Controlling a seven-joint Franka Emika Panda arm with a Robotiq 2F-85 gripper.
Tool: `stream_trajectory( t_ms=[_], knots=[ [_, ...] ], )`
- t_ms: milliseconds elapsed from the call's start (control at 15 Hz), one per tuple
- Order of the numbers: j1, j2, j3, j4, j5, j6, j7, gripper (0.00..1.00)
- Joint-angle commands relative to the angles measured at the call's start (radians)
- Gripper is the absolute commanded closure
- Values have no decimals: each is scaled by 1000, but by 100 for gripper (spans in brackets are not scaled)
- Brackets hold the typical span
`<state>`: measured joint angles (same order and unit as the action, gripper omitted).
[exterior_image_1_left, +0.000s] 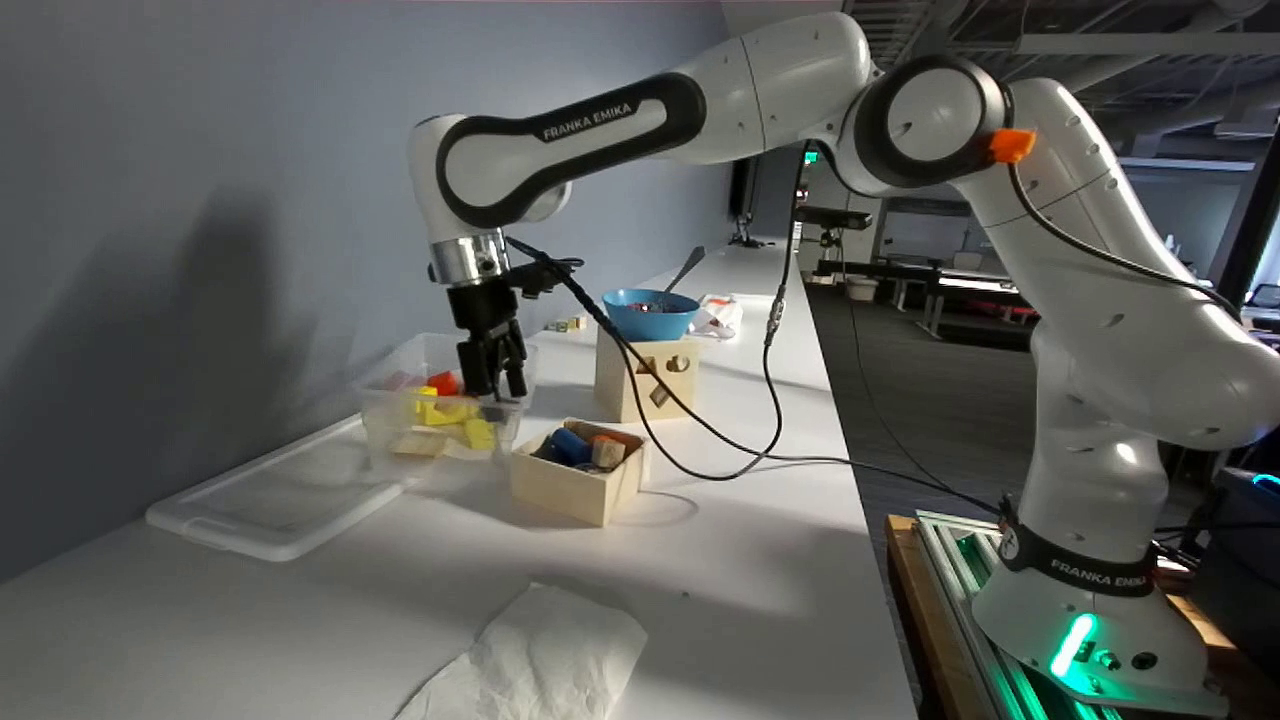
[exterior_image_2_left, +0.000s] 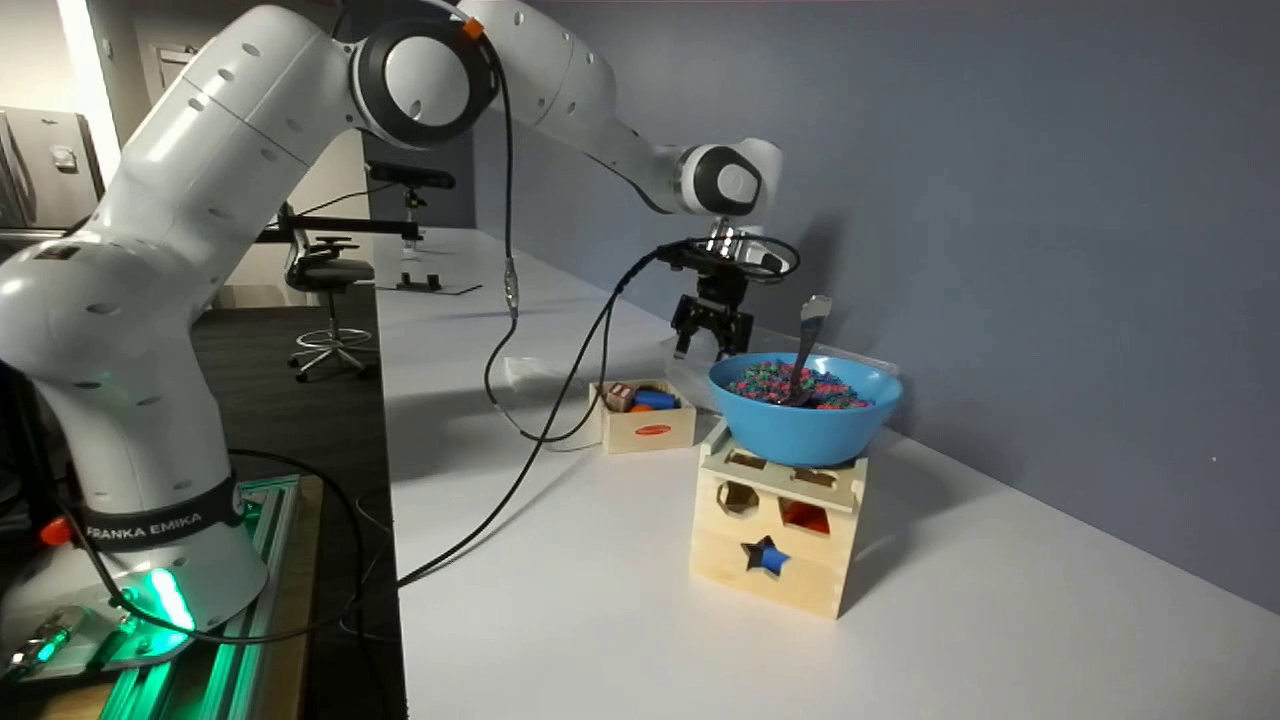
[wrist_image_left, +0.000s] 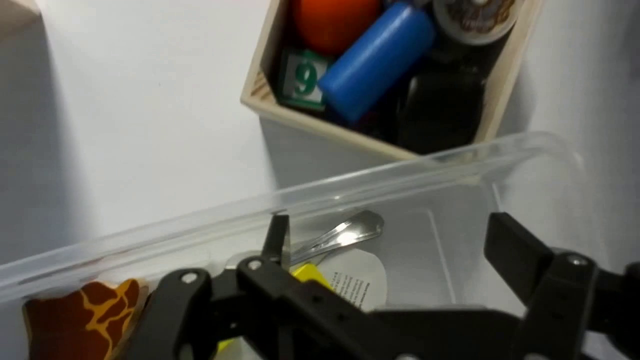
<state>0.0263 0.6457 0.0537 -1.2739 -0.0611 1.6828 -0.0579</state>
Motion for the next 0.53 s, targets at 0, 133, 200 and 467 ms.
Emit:
stream_trajectory(
  t_ms=[0, 133, 200, 467],
  knots=[
    [11, -91, 16, -94, 43, -98, -13, 0],
    [25, -104, 32, -97, 49, -140, -26, 0],
    [31, -109, 39, -97, 52, -160, -30, 0],
    [82, -90, 51, -57, 26, -184, -8, 0]
  ],
)
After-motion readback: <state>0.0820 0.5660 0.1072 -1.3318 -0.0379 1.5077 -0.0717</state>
